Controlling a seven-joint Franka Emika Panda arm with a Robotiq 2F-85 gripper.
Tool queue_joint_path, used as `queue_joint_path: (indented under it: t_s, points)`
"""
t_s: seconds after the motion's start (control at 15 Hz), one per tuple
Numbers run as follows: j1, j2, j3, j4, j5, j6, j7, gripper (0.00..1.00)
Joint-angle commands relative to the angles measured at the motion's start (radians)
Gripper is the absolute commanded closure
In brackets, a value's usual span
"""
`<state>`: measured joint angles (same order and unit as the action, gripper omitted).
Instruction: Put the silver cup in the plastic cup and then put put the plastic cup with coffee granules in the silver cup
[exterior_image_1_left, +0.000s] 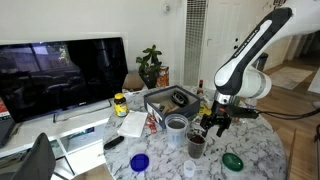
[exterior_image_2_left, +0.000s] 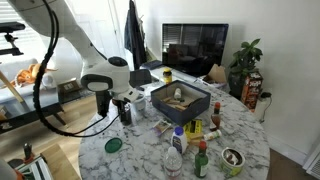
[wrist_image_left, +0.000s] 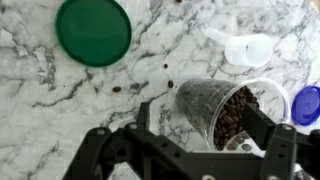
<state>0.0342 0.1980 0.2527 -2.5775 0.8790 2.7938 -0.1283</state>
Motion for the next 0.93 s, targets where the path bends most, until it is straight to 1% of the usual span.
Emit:
queue_joint_path:
  t_s: [0.0,0.2,0.27,0.47,0.6,0.67,0.87]
  points:
    - [0.009,0.04,0.028,-0.002,0.082,0.095,-0.012,0.32]
    - [0.006,0.058,0.043,0.001,0.116,0.136,-0.013,0.5]
    - [0.005,0.064,0.047,0.001,0.124,0.146,-0.014,0.6]
    - [0.002,0.07,0.056,0.001,0.143,0.167,-0.016,0.82]
    - [0.011,0.065,0.048,-0.007,0.124,0.177,0.0,0.98]
    - [0.014,0.061,0.043,-0.01,0.113,0.181,0.007,1.0]
    - [0.016,0.048,0.039,-0.014,0.097,0.173,0.013,0.99]
